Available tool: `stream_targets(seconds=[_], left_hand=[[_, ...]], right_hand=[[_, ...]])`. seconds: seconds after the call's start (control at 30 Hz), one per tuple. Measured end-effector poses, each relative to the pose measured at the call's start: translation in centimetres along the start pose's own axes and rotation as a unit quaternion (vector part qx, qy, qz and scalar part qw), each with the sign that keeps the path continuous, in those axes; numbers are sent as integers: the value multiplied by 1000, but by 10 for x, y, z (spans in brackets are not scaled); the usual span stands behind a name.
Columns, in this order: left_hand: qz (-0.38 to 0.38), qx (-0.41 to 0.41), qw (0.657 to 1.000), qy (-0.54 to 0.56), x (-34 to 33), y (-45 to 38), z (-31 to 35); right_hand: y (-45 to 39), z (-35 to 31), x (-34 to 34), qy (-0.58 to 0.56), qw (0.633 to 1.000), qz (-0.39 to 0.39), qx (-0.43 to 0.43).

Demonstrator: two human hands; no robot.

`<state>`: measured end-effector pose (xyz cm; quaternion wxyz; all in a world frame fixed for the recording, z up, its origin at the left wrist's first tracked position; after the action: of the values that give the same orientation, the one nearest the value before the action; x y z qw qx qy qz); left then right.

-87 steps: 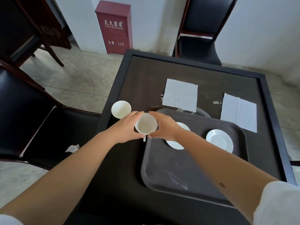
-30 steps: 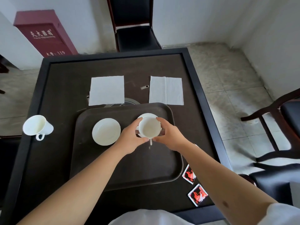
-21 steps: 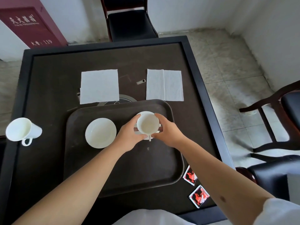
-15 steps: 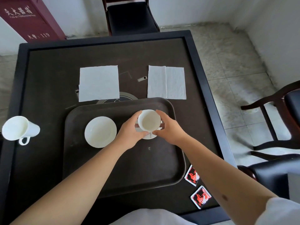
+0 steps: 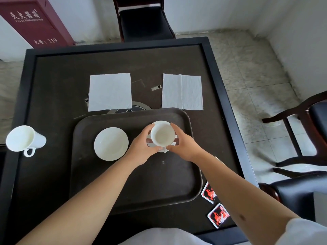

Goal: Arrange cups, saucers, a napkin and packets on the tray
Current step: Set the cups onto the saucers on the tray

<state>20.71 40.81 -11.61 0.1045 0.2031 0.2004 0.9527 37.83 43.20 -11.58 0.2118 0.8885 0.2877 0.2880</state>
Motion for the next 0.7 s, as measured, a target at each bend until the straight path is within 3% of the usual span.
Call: stream_targets(seconds=[0.27,0.47,0.6,0.7], left_hand=[[9,8,1000,12,-5,4,-1],[-4,37,998,-52,-6,11,-5],[3,58,983,-175,6,28,-13],[-3,42,946,-321,12,49,-9]], right_hand=[[3,-3,-5,-23,999,-33,-17],[10,2,-5,16,999,16,-42],[28,1,-1,100,991,83,-21],[44,4,-9,188,980,47,-35]])
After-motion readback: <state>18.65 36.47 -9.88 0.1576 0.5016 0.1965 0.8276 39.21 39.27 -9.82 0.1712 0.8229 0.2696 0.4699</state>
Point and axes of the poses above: each hand's wrist, its own y-axis away from the middle knuckle, its own x-axis out of the back of the hand, z = x × y, the point moved 6 cm from there along -y, towards the middle knuckle, and after that the axes turned 4 degrees about -z, right-handed, at the moved point
